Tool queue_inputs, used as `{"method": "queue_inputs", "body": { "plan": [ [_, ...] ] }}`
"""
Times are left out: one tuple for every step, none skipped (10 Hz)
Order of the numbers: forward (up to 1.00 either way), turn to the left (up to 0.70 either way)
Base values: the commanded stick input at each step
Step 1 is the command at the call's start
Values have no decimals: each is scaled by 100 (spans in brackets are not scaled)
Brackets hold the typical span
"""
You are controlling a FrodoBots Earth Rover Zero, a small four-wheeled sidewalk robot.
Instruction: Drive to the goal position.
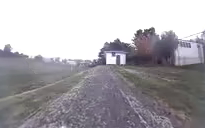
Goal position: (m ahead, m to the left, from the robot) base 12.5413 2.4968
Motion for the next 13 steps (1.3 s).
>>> {"method": "queue_inputs", "body": {
  "plan": [
    [70, 0],
    [70, 0],
    [70, 0],
    [70, 0],
    [70, 0],
    [70, 0],
    [70, 0],
    [70, 0],
    [70, 0],
    [70, 0],
    [70, 0],
    [70, 0],
    [70, -13]
  ]
}}
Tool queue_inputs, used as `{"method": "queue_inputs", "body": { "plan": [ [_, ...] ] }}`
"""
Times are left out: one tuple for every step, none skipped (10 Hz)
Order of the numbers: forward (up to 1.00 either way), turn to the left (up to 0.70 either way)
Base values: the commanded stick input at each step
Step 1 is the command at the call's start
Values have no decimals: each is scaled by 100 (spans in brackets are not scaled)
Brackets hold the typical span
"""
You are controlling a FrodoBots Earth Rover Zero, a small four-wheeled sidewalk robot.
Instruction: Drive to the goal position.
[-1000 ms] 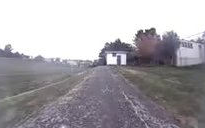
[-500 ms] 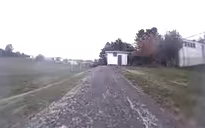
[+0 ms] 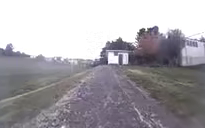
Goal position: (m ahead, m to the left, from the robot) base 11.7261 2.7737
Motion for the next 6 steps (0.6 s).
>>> {"method": "queue_inputs", "body": {
  "plan": [
    [70, -13],
    [70, -13],
    [70, -13],
    [70, -13],
    [70, -13],
    [70, -13]
  ]
}}
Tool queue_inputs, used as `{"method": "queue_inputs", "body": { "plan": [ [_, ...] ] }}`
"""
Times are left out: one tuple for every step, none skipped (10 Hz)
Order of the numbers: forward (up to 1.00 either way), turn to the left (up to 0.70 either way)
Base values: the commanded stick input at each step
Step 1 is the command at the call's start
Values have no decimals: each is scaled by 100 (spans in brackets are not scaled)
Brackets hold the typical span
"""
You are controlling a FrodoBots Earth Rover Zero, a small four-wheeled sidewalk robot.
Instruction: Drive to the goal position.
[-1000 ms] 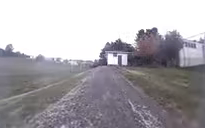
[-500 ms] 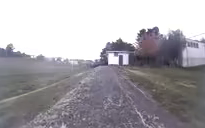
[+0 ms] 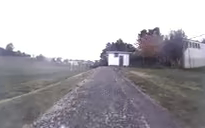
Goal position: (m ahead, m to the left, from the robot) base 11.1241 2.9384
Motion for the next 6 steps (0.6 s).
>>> {"method": "queue_inputs", "body": {
  "plan": [
    [70, -13],
    [70, -13],
    [70, -13],
    [70, -13],
    [70, -13],
    [70, -13]
  ]
}}
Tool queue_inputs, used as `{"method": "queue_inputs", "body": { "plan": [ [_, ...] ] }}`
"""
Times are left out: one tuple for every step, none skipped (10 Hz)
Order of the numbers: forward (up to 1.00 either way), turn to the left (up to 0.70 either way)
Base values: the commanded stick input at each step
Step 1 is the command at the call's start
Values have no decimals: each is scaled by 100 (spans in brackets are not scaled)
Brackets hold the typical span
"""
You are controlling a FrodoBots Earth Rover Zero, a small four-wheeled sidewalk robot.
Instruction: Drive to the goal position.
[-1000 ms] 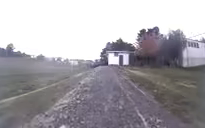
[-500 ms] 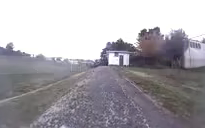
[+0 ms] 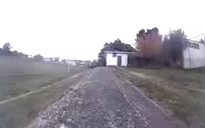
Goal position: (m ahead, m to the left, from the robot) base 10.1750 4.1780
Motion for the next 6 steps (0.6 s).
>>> {"method": "queue_inputs", "body": {
  "plan": [
    [70, -11],
    [70, -10],
    [70, -6],
    [70, -3],
    [70, 0],
    [70, 0]
  ]
}}
